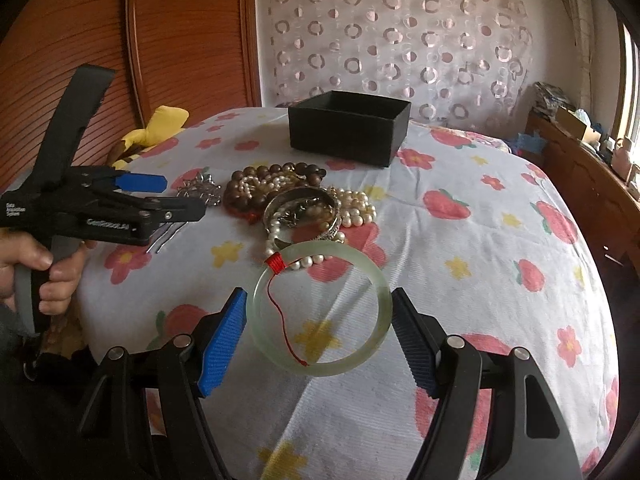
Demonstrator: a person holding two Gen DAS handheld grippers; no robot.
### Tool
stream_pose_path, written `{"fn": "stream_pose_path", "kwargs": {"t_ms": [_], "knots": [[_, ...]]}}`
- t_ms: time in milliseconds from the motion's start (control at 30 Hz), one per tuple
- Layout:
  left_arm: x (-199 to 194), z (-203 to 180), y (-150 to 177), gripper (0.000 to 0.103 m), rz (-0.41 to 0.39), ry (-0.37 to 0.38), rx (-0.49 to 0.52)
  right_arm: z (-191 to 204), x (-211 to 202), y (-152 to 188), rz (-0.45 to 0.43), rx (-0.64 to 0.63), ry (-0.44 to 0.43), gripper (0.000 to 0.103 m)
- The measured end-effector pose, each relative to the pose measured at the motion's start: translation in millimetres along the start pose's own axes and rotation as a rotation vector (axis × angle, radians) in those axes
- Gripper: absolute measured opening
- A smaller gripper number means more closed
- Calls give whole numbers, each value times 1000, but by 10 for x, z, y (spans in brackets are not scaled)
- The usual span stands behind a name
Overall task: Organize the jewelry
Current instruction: 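Grasp the silver hair comb with the left tool while the right tool grasps the jade bangle, then lower the jade bangle into the black box with the right tool while the left carries the comb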
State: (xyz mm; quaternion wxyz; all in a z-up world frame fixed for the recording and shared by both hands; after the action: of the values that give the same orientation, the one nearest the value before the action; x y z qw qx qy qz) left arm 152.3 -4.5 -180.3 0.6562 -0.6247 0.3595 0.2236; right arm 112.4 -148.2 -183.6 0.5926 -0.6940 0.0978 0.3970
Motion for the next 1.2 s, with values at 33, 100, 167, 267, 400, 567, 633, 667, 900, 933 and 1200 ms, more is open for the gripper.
{"fn": "stream_pose_path", "kwargs": {"t_ms": [33,100,167,267,400,567,633,667,900,933,1200], "knots": [[22,3,-9,79,4,-4,3,6,2,0,0,1,-1,75],[66,17,-22,75,14,-9,2,3,4,2,0,1,-1,75],[100,43,-30,71,21,-13,-3,0,1,2,-2,-1,1,75],[119,59,-39,67,19,-27,6,-6,4,3,-1,1,-1,75],[94,48,-38,53,16,-31,23,1,0,4,-1,1,0,75],[21,58,-33,53,-4,-8,3,-5,-12,0,-6,-4,-1,75],[-16,67,-59,53,-17,-4,-3,-7,-30,-19,-10,-8,0,75],[-43,64,-73,53,-25,-4,-4,-6,-32,-40,-11,-9,0,75],[-200,117,-275,53,-86,-9,-20,-36,-45,-249,-39,-23,4,75],[-216,127,-304,53,-92,-10,-21,-47,-45,-284,-43,-26,6,75],[-337,189,-552,53,-142,-18,-26,-172,-35,-718,-97,-53,21,75]]}}
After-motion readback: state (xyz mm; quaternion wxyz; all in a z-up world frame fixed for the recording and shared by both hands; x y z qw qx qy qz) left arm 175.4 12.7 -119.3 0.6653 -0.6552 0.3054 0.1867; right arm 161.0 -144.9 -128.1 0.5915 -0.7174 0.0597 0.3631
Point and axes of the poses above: each gripper's, at about its wrist camera, not at the fingertips, and x roughly the way its jaws point, z to its left, y to its underside, the point moved 9 cm from there along x, roughly the way its jaws point, and after that the axes turned 1 degree about y, right-handed, at the moved point
